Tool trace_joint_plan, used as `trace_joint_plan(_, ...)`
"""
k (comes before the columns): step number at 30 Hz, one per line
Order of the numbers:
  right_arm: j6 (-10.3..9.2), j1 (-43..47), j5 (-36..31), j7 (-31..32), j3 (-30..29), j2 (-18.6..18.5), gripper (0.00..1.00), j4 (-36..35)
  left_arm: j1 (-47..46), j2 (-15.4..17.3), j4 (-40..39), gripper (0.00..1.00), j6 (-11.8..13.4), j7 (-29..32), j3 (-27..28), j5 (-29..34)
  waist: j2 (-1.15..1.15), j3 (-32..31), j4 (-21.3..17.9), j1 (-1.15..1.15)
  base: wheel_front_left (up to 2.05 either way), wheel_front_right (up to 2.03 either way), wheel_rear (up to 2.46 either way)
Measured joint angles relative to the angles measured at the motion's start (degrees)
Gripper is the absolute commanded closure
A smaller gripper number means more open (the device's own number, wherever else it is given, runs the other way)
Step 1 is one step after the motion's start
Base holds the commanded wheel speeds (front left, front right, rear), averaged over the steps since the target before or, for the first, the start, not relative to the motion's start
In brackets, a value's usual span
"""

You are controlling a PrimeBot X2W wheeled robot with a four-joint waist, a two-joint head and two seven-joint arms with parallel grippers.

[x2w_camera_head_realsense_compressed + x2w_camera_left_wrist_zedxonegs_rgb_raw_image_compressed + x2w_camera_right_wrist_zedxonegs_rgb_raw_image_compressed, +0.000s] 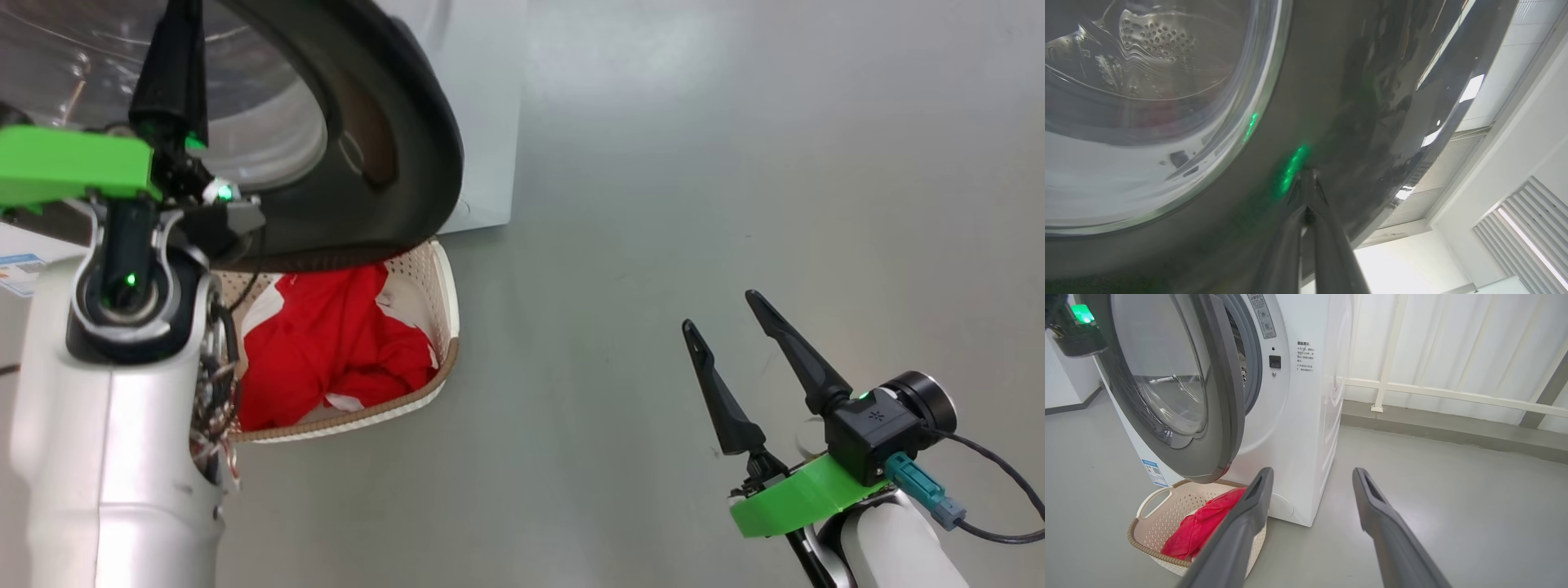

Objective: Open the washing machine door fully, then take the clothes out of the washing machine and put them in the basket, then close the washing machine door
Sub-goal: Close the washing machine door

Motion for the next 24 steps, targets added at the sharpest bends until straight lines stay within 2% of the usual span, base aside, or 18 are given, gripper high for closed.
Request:
trace_joint_plan(5,0.00,-1.2,0.0,0.0,0.1,0.0,0.00,-0.1,-3.6,0.0,4.0,1.00,-1.1,0.0,-0.1,0.3,0.00,1.3,-0.2,0.00,0.00,0.00,0.00)
trace_joint_plan(13,0.00,-2.3,0.1,0.0,0.0,0.0,0.00,-0.1,-6.3,0.0,8.6,1.00,-4.4,-0.3,-0.5,0.9,0.00,2.2,0.6,0.00,0.00,0.00,0.00)
trace_joint_plan(14,0.00,-2.3,0.3,0.0,0.0,0.0,0.00,-0.1,-6.3,0.0,9.0,0.92,-5.0,-0.2,-0.7,1.2,0.00,2.0,0.8,0.00,0.00,0.00,0.00)
trace_joint_plan(15,0.00,-2.3,0.4,0.0,0.0,0.0,0.00,0.0,-6.1,0.1,9.2,0.51,-5.5,-0.3,-1.1,1.7,0.00,1.7,1.0,0.00,0.00,0.00,0.00)
trace_joint_plan(16,0.00,-2.3,0.4,0.0,0.0,0.0,0.00,0.0,-6.1,0.1,9.2,0.51,-5.5,-0.3,-1.1,1.7,0.00,1.7,1.0,0.00,0.00,0.00,0.00)
trace_joint_plan(17,0.00,-2.3,1.0,0.0,-0.4,0.1,0.00,0.2,-4.9,0.4,8.9,0.00,-6.8,-0.6,-2.2,3.5,0.00,1.1,1.3,0.00,0.00,0.00,0.00)
trace_joint_plan(20,0.00,-2.3,1.4,0.0,-1.3,0.1,0.00,0.4,-2.5,0.9,8.2,0.00,-7.3,-1.3,-3.8,5.8,0.00,0.3,1.6,0.00,0.00,0.00,0.00)
trace_joint_plan(24,0.00,-2.1,1.7,0.0,-2.0,0.2,0.00,0.8,5.0,4.6,5.0,0.00,-8.9,-6.1,-8.9,16.7,0.00,-1.9,2.6,0.00,0.00,0.00,0.00)
